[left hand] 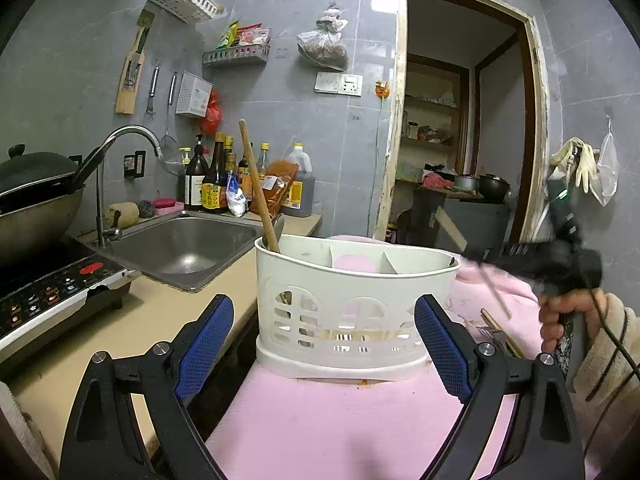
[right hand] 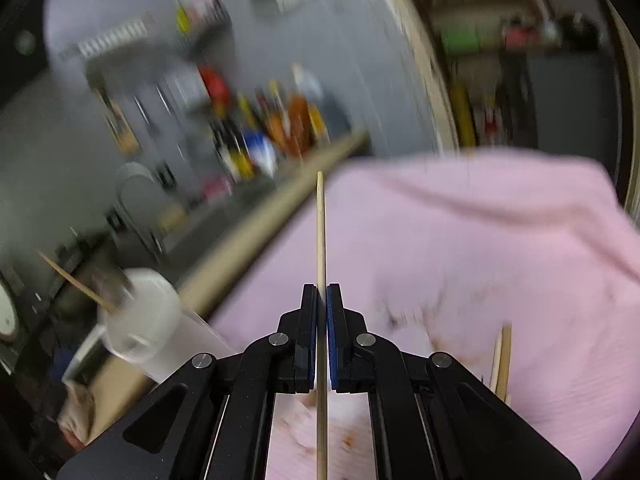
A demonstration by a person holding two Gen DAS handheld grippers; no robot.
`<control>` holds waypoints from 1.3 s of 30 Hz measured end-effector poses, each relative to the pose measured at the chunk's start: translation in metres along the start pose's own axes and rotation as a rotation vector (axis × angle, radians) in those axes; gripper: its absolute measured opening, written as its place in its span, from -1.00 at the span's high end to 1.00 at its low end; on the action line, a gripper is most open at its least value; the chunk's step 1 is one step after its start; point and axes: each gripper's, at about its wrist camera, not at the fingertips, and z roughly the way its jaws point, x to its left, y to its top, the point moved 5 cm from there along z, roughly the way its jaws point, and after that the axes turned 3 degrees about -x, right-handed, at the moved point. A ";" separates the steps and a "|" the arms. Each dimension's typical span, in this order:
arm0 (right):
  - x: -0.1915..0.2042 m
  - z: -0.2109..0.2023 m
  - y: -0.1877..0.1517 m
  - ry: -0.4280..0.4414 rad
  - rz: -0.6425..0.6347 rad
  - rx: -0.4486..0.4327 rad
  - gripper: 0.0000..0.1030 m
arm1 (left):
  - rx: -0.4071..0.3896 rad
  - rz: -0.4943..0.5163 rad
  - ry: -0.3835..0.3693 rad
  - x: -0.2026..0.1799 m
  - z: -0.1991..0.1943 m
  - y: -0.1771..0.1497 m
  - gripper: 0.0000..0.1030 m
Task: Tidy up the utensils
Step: 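Close the right tool on the chopstick and lift it upright, then lower the chopstick into the caddy and open the right tool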
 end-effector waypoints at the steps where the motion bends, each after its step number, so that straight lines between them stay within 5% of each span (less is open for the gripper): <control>1: 0.010 -0.011 0.008 0.004 -0.022 -0.091 0.95 | -0.005 -0.005 0.002 0.001 -0.001 0.001 -0.72; 7: 0.060 -0.026 0.040 0.160 0.034 -0.426 0.95 | -0.018 -0.035 0.009 0.011 -0.005 0.003 -0.72; 13: 0.105 -0.011 0.047 0.064 -0.136 -0.565 0.95 | -0.024 -0.054 0.021 0.023 -0.009 0.004 -0.72; 18: 0.113 0.014 0.031 0.007 -0.227 -0.525 0.95 | -0.027 -0.078 0.032 0.031 -0.011 0.004 -0.72; 29: 0.095 0.007 -0.015 0.038 -0.274 -0.344 0.87 | -0.025 -0.073 0.016 0.023 -0.011 0.007 -0.72; 33: 0.082 -0.013 -0.021 0.045 -0.243 -0.305 0.26 | -0.018 -0.069 -0.014 0.012 -0.010 0.009 -0.72; 39: 0.073 -0.062 -0.018 0.013 -0.254 -0.361 0.26 | -0.023 -0.045 -0.061 -0.011 -0.009 0.018 -0.72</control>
